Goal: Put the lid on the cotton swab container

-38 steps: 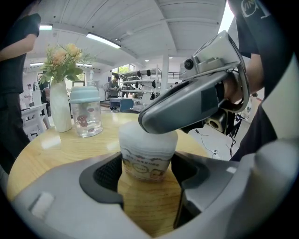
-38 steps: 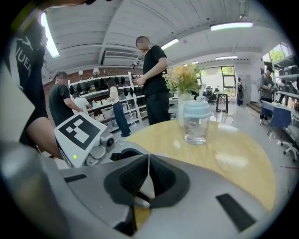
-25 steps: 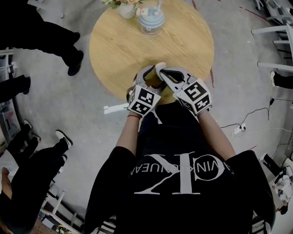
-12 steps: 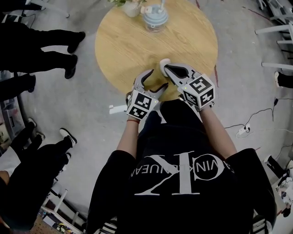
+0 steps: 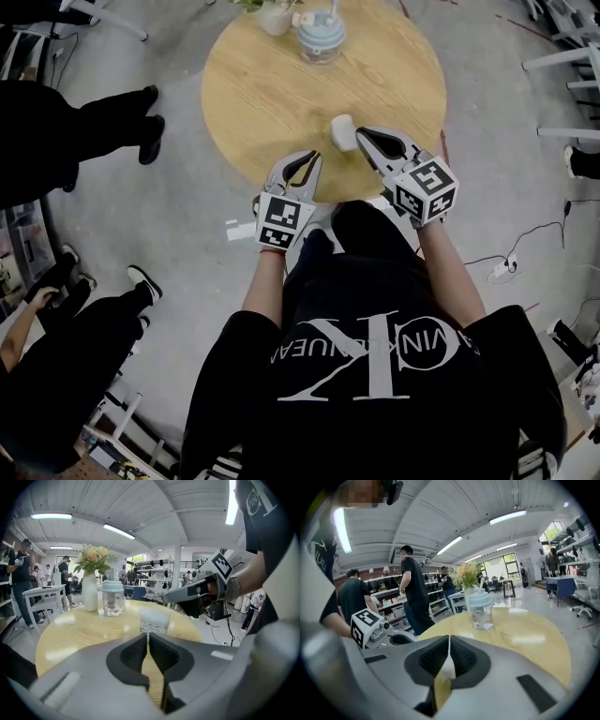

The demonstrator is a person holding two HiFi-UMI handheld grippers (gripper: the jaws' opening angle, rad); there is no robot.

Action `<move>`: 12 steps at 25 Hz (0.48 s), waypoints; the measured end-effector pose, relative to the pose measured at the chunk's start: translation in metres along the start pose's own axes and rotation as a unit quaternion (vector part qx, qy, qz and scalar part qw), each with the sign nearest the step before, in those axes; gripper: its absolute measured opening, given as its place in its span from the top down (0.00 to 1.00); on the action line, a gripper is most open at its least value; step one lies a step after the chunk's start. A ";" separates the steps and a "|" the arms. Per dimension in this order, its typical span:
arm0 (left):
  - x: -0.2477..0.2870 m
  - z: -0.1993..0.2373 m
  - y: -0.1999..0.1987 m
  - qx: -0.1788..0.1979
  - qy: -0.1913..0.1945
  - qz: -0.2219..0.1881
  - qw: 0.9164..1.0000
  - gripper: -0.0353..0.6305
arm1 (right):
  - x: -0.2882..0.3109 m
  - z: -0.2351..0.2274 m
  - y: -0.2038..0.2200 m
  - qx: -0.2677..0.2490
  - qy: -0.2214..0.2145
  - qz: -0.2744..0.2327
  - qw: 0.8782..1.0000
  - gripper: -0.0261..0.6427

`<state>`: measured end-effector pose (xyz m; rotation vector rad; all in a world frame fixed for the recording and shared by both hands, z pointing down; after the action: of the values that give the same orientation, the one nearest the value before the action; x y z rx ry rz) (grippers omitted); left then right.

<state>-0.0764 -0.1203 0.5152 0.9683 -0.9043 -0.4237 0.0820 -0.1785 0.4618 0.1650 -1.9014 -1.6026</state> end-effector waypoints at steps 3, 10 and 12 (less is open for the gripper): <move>-0.007 0.005 -0.007 -0.010 -0.022 -0.025 0.999 0.92 | -0.013 -0.004 -0.003 -0.004 0.021 -0.016 1.000 0.93; -0.026 0.016 -0.033 -0.022 -0.072 -0.071 0.995 0.93 | -0.041 -0.009 -0.014 -0.015 0.066 -0.052 0.996 0.93; -0.031 0.018 -0.042 -0.019 -0.079 -0.088 0.993 0.93 | -0.047 -0.011 -0.019 -0.019 0.076 -0.063 0.995 0.93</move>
<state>-0.1056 -0.1307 0.4695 0.9930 -0.9542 -0.6728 0.1192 -0.1701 0.4266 0.3868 -1.7733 -1.6570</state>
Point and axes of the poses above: the fingertips, and each gripper's own axes: x forward along the fingers, z to its left, y out of its underside, the point moved 7 cm from there along -x, backward along the fingers, and after that the axes turned 12 degrees about -x, right-handed, at the moved point
